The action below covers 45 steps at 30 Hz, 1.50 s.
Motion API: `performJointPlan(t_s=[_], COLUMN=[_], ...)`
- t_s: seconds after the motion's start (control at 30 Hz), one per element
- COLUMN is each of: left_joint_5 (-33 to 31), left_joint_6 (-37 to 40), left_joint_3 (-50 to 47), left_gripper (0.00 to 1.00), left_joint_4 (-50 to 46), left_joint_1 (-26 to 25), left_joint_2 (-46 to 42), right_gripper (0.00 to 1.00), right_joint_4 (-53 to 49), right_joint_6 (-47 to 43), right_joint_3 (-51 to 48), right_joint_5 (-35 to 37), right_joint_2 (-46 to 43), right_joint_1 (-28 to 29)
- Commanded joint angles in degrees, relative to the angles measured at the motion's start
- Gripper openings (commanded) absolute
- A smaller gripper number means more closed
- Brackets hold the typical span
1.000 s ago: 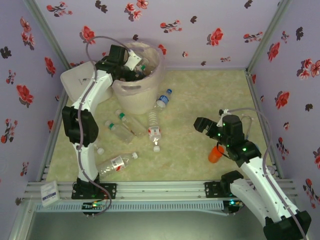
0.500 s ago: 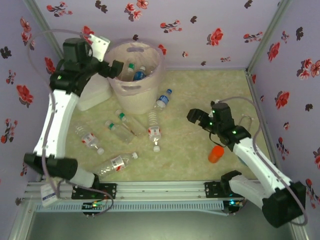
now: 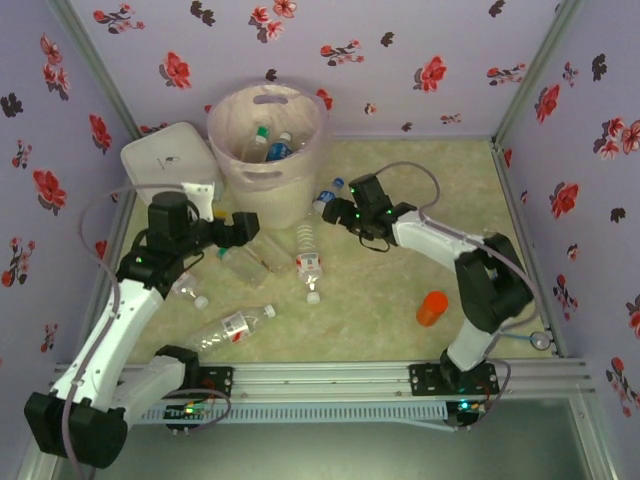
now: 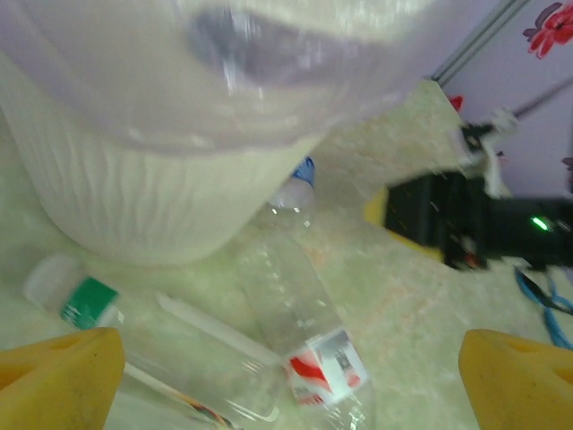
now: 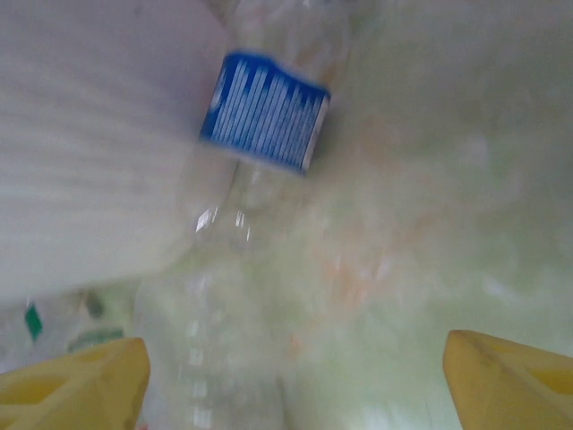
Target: Put the plastic bottles in the bin
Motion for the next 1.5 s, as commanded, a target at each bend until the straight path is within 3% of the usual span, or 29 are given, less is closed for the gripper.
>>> performJointPlan(t_s=[0.0,0.23,0.53,0.73,0.97,1.17,1.47], left_joint_5=[1.02,-1.92,-3.31,-3.4,-1.42,0.55,-2.27], left_joint_6=[-7.67,-11.91,-9.86,-10.23,-11.51,-13.28,-16.23], left_joint_3=[-2.31,-7.66,-6.12,-7.54,-7.85,-6.69,-2.09], left_gripper=[0.95,0.95,0.95,0.95,0.95,0.95,1.0], left_joint_4=[6.19,13.82,13.55,12.62,14.18,15.93,21.63], left_joint_1=[-2.1,-9.44,-9.61,-9.64,-9.68,-10.18,-17.76], left_joint_2=[-2.1,-1.81,-2.96,-3.44,-3.46,-2.94,2.29], right_gripper=[0.82,0.79,0.79,0.61,0.49,0.39,0.3], right_joint_4=[6.34,9.77,11.36,13.78,18.42,20.15,14.84], right_joint_6=[4.71,9.23,12.09,13.0,11.71,9.55,-1.64], right_joint_3=[5.62,15.52,20.37,19.65,11.96,0.91,-13.71], right_joint_5=[-3.86,-5.86,-5.86,-6.62,-5.93,-7.98,-16.06], right_joint_2=[7.03,20.02,26.75,27.82,21.01,9.53,-11.91], right_joint_1=[-2.96,-4.6,-5.06,-5.9,-7.68,-10.91,-14.11])
